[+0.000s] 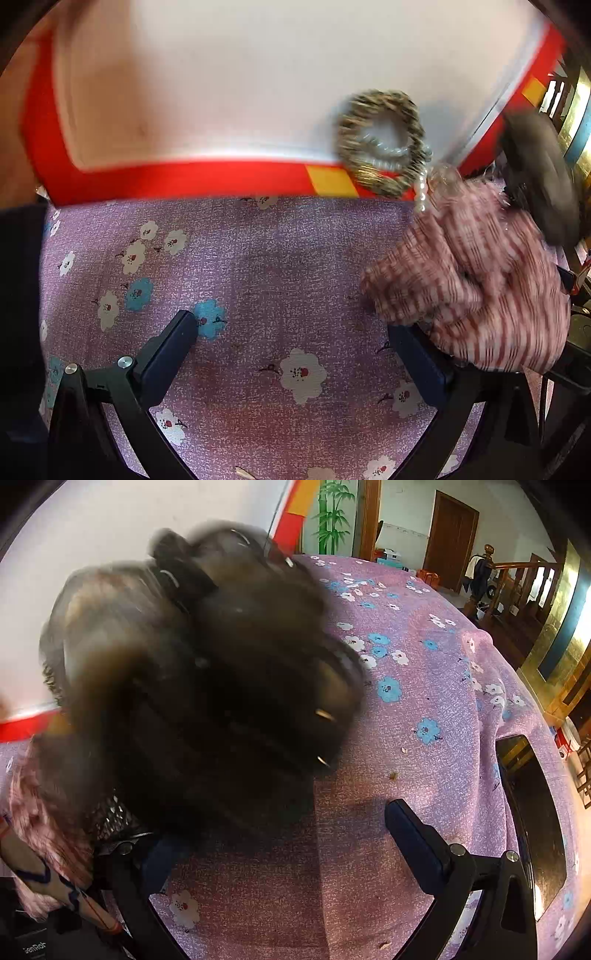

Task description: Organize jewelry

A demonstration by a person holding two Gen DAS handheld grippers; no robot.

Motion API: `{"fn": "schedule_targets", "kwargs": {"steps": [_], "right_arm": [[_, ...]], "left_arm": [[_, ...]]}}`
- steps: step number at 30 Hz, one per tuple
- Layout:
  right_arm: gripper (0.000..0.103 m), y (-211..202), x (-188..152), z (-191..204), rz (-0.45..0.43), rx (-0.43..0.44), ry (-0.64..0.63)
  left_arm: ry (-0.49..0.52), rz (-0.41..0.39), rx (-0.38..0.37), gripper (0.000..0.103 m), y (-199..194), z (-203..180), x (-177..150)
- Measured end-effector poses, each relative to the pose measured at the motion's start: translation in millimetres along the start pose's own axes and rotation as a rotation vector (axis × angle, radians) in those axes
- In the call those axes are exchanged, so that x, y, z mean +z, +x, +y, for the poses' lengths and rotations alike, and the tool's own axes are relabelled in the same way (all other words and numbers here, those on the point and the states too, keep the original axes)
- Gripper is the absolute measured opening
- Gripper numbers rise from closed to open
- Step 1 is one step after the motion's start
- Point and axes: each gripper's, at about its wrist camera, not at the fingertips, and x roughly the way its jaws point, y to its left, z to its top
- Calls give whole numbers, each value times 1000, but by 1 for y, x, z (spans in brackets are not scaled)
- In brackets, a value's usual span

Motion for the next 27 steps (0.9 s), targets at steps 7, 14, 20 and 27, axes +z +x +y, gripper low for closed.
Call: {"fn": "schedule_targets", "kwargs": {"steps": [7,14,20,27], "right_arm": [[103,-1,0,1,-3,1,1],[103,-1,0,0,-3,1,3],[103,-1,0,0,-3,2,3],[103,-1,-1,1,-5,2,2]], "left_arm": [[0,0,0,103,0,0,2],[0,0,0,103,0,0,2],[0,0,0,103,0,0,2],[0,2,1,103,1,-1,0]]}}
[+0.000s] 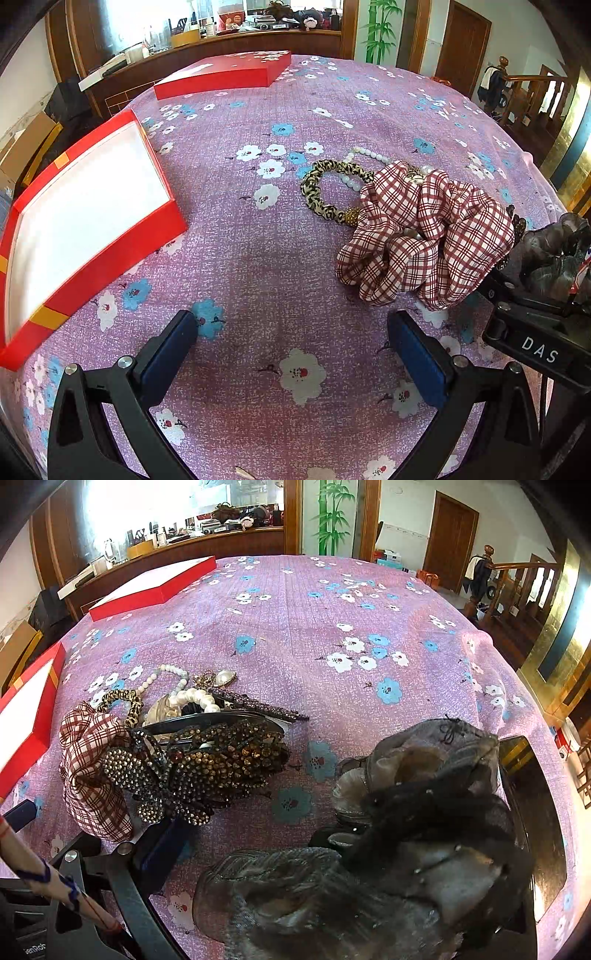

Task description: Organize jewelry

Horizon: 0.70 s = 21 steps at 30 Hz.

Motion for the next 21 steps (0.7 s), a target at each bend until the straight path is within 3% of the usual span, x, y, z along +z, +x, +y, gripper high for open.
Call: {"fn": "schedule_targets", "kwargs": {"steps": [21], "right_arm": [[103,1,0,-2,8,-2,3]], "left_arm": [[-9,-5,18,103,-1,-3,-1]]}}
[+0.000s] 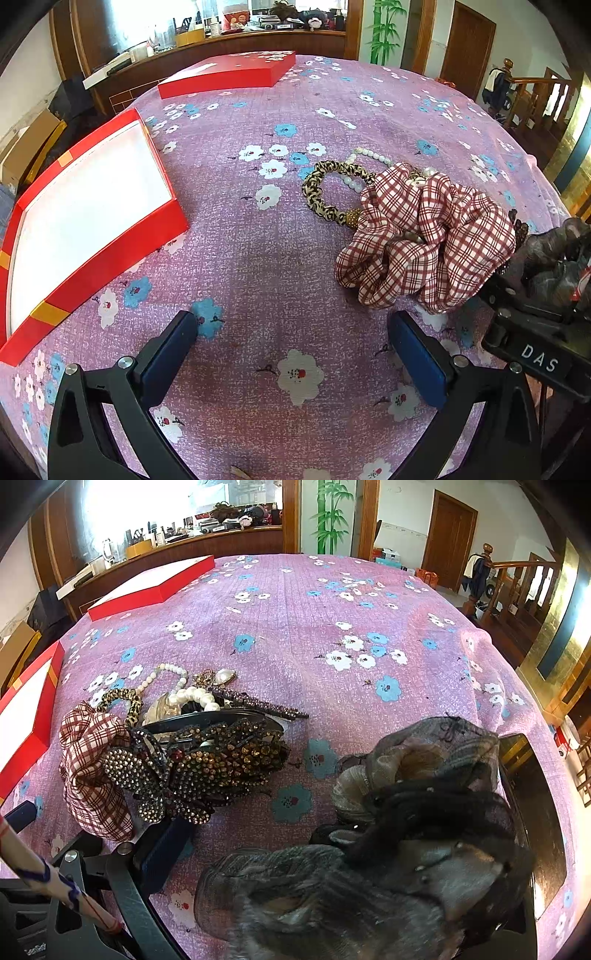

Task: Organize jewelry
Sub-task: 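Move both grippers toward the jewelry pile beside the red tray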

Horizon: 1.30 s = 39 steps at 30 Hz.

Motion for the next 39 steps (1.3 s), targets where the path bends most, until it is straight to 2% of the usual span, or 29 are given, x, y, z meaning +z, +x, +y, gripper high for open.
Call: {"fn": "schedule_targets", "kwargs": {"steps": [2,4,8,9,13,16,24,39], "right_arm": [[103,-1,0,0,2,4,-5],[103,-5,-1,-2,0,-15,8],[103,-27,-4,-5,-92,-30,19],[103,-35,-5,-4,-127,-32,19],[103,-82,-17,5,-355,-67,-9],[103,-102,-23,10,-454,-88,-31],[103,-97,-23,9,-436,-41,-25],[103,-95,-26,7,-418,-22,-24]], "left_arm": [[24,-18,-8,103,-4,-2,-2],[14,-89,4,103,-18,1,-5],[-4,-195,-8,103,-36,4,-11],[-17,-225,-12,103,-42,7,-13],[-69,-319,-19,103,-60,17,-19],[-80,-350,-19,103,-66,21,-19],[-86,-367,-9,103,-72,23,-24],[-97,-353,-11,103,-69,26,-24]]}}
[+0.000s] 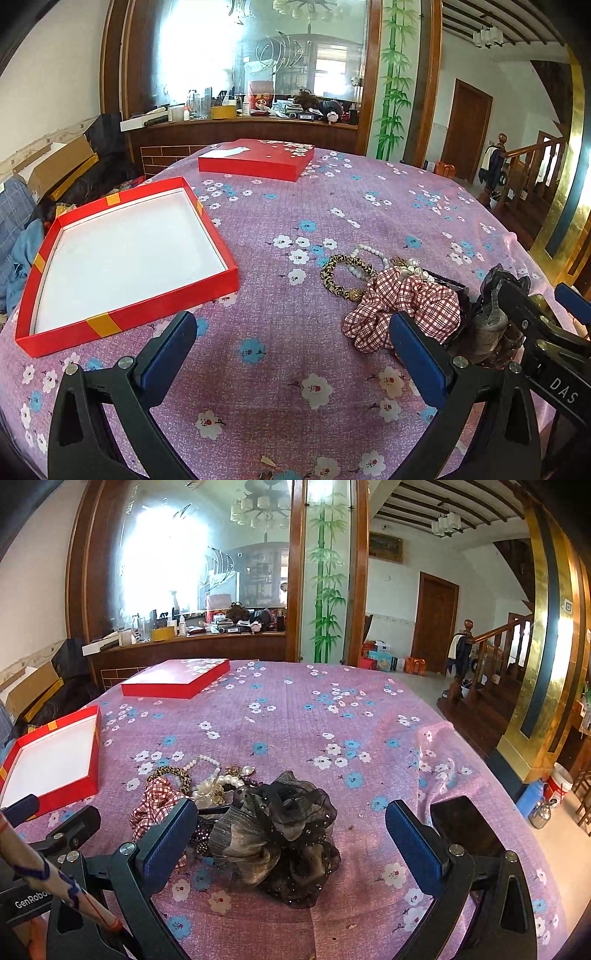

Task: Organize jewelry
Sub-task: 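Move both grippers toward the jewelry pile beside the red tray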

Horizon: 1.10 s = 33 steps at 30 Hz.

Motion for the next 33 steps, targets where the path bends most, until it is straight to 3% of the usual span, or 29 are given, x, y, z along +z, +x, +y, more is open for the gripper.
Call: {"fn": "schedule_targets", "kwargs": {"steps": [16,25,29,33], "right_arm": [[103,0,0,-2,2,8,10],[103,-8,0,-36,-21,76,135],[103,-16,5,-55,1,206,183],[103,-24,11,-76,23,327,253]], "left_arm": [[-4,9,6,103,2,2,-1],[1,27,28,103,3,2,-3],[55,105,-37,103,6,-2,-3],[42,220,-166,103,14,-1,10]]}}
